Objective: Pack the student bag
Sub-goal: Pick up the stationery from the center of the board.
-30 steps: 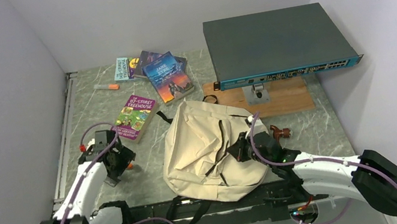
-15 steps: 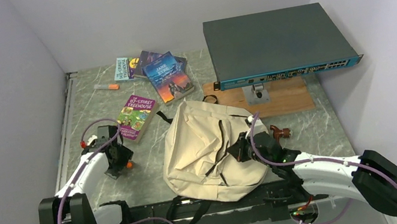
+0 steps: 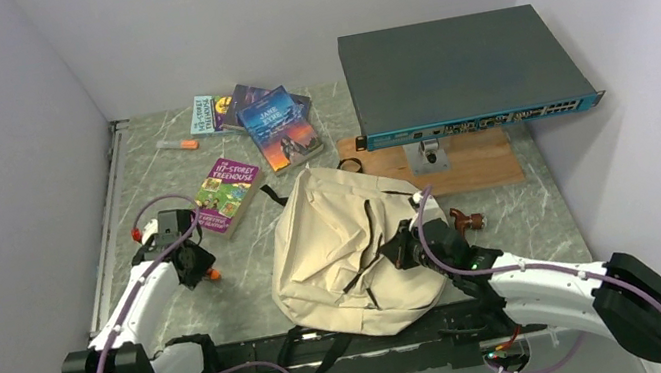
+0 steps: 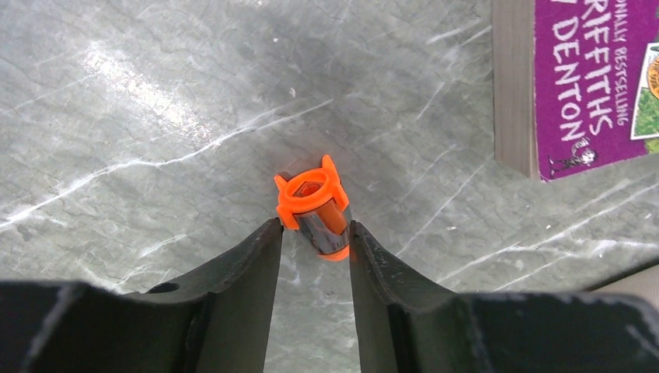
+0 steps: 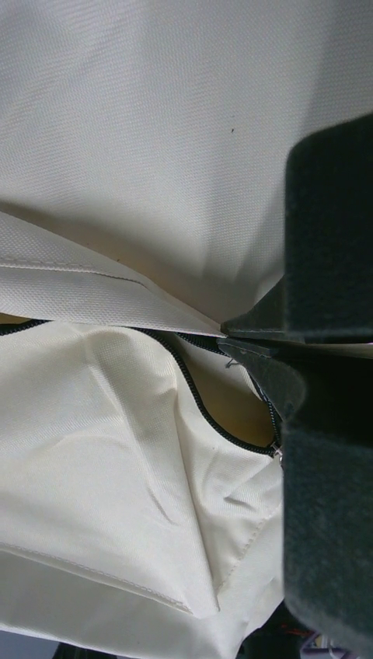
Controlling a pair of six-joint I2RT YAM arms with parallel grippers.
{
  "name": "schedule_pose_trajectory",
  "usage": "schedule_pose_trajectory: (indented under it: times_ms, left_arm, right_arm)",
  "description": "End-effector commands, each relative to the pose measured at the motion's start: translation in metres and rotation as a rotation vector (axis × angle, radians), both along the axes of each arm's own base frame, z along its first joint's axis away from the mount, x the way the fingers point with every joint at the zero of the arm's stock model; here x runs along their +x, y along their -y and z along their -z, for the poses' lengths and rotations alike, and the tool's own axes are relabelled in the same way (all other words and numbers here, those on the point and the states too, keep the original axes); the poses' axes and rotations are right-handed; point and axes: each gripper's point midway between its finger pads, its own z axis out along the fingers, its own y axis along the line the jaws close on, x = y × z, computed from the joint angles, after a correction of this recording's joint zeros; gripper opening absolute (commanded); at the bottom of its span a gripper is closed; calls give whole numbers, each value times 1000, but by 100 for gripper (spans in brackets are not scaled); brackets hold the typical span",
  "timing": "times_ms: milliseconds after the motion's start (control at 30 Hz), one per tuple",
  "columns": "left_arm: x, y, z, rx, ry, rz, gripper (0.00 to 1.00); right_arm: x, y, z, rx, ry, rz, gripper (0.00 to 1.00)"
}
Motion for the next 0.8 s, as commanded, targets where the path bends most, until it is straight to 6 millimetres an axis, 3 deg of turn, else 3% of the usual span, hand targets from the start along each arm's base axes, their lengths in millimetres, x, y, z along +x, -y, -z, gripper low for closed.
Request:
schedule_pose_trajectory:
  times_ms: [0,67,167,333,400,500,667,767]
  left_arm:
    - [4,4,-8,-2,31,82,42]
    - [2,5,-5,-8,30,92,42]
    - [-1,4,0,-4,18,77,51]
    - [6,5,4,-14,22,64,58]
    - [7,3,7,-2,10,54,55]
    - [10,0,12,11,0,44,42]
    - [10,2,16,4,-7,50,35]
    - [8,0,13,13,-6,44,30]
  right_arm:
    - [9,7,-9,-41,8,60,0]
    - [11,8,-12,-51,9,68,4]
    - [12,6,-15,-50,9,63,11]
    - [12,3,-17,-42,8,52,14]
    - [14,2,-19,-50,10,52,16]
    - [19,6,-23,-84,31,68,28]
    - [27,11,-31,-150,62,80,46]
    - [30,8,-36,-151,63,77,49]
